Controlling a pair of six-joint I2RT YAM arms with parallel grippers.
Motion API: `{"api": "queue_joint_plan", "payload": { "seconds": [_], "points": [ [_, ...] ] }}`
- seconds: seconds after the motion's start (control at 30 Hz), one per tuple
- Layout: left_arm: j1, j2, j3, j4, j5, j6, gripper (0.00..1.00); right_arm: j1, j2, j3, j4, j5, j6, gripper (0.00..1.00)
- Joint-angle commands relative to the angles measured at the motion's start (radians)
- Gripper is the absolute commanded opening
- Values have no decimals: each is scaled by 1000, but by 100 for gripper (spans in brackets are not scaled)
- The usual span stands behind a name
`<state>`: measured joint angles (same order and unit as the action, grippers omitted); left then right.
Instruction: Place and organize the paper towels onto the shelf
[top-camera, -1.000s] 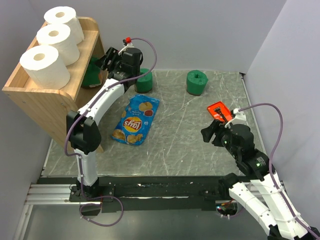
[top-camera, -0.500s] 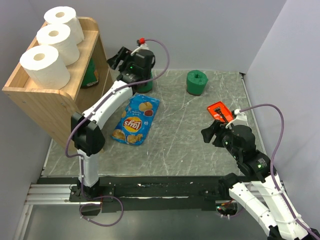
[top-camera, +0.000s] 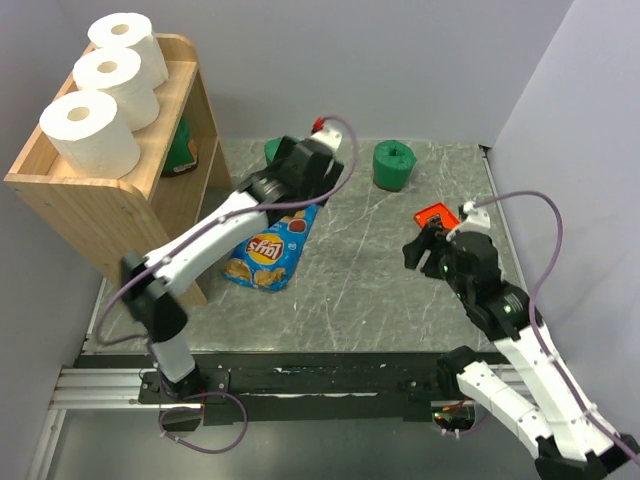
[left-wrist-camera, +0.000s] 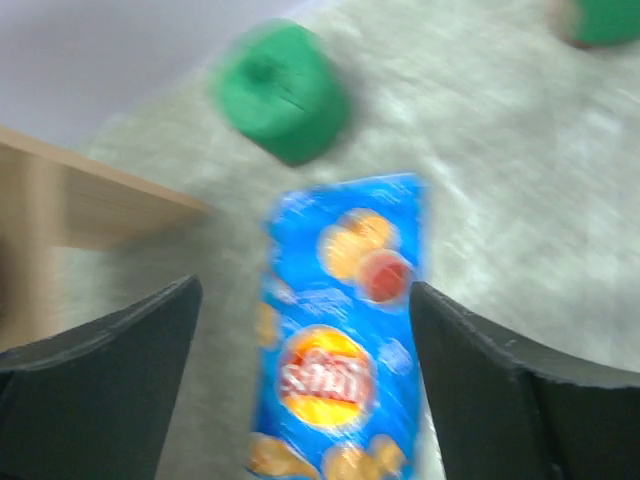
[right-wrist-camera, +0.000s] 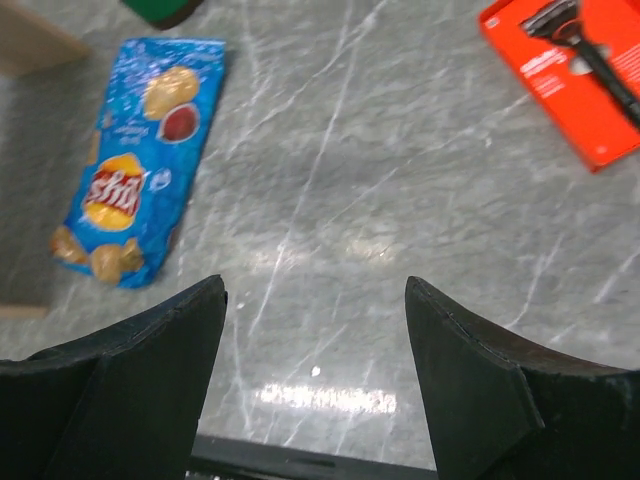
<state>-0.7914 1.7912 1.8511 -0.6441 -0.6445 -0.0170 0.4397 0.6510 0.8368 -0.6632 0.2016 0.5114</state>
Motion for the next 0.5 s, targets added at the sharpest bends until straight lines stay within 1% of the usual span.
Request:
{"api": "queue_joint_plan", "payload": {
  "seconds": [0.0, 0.03, 0.07, 0.13, 0.17, 0.2, 0.23, 0.27, 0.33, 0.37, 0.4, 0.47],
  "points": [
    [-5, -278, -212, 156, 387, -124, 96, -13, 125, 96, 149, 107, -34, 79],
    [-6, -312, -255, 181, 423, -118, 96, -19, 153, 123, 166, 113, -40, 79],
    [-6, -370, -332, 205, 452, -112, 96, -39, 182, 142, 195, 114, -42, 79],
    [-8, -438, -401, 268, 499, -101, 96, -71, 281, 201, 223, 104, -47, 80],
    [-6, -456, -461, 283, 505, -100, 96, -106, 317, 221, 235, 98, -48, 80],
    [-9, -473, -484, 297, 505, -106, 96, -125, 385, 266, 252, 85, -53, 80],
    [-8, -502, -507, 317, 508, -112, 96, -140, 419, 286, 261, 87, -59, 80],
    [-9, -515, -548, 323, 509, -116, 96, -159, 488, 303, 273, 91, -62, 80],
    [-8, -542, -590, 346, 503, -124, 96, -214, 556, 366, 284, 87, -54, 80],
    [-9, -546, -621, 354, 502, -126, 96, -235, 620, 389, 281, 76, -48, 80],
    [-9, -547, -631, 357, 505, -132, 96, -277, 653, 425, 280, 68, -36, 80],
    [-11, -544, -639, 359, 520, -136, 96, -314, 743, 461, 293, 26, -24, 80]
  ]
}}
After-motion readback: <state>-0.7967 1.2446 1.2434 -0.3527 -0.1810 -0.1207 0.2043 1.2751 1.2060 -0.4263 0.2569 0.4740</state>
